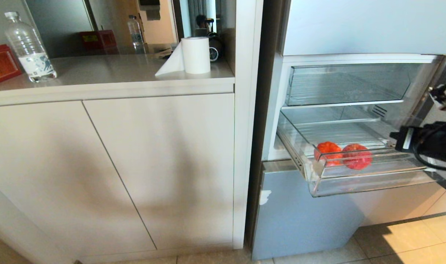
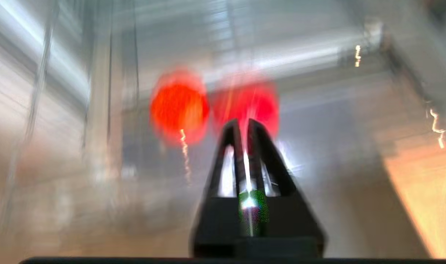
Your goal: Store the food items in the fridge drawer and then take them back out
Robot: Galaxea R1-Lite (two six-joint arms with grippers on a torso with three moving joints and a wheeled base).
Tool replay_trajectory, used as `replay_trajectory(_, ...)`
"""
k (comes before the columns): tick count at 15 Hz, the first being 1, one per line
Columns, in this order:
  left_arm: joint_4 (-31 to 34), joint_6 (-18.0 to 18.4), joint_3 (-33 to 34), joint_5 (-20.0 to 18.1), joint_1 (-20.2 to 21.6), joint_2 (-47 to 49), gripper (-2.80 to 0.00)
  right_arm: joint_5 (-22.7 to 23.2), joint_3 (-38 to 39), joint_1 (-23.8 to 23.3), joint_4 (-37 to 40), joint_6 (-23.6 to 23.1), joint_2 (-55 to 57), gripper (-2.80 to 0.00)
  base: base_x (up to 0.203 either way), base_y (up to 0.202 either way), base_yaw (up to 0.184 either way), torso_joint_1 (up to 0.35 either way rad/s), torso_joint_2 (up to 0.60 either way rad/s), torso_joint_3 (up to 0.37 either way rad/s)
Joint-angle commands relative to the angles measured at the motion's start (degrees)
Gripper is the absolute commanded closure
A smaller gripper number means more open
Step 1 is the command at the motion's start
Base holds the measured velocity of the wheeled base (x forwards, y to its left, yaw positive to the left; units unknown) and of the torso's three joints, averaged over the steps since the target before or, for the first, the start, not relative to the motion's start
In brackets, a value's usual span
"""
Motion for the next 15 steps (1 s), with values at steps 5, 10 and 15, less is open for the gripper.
replay_trajectory(5,0.0,0.0,0.1,0.0,0.0,0.0,0.00,1.1,21.6,0.1,-0.2,0.9,-15.1,0.00,0.000,0.000,0.000,0.000,0.00,0.000)
replay_trajectory(10,0.0,0.0,0.0,0.0,0.0,0.0,0.00,3.0,14.2,0.2,-0.7,1.4,1.1,0.00,0.000,0.000,0.000,0.000,0.00,0.000)
replay_trajectory(15,0.0,-0.1,0.0,0.0,0.0,0.0,0.00,3.3,1.8,0.2,-5.6,1.7,20.9,0.00,0.000,0.000,0.000,0.000,0.00,0.000)
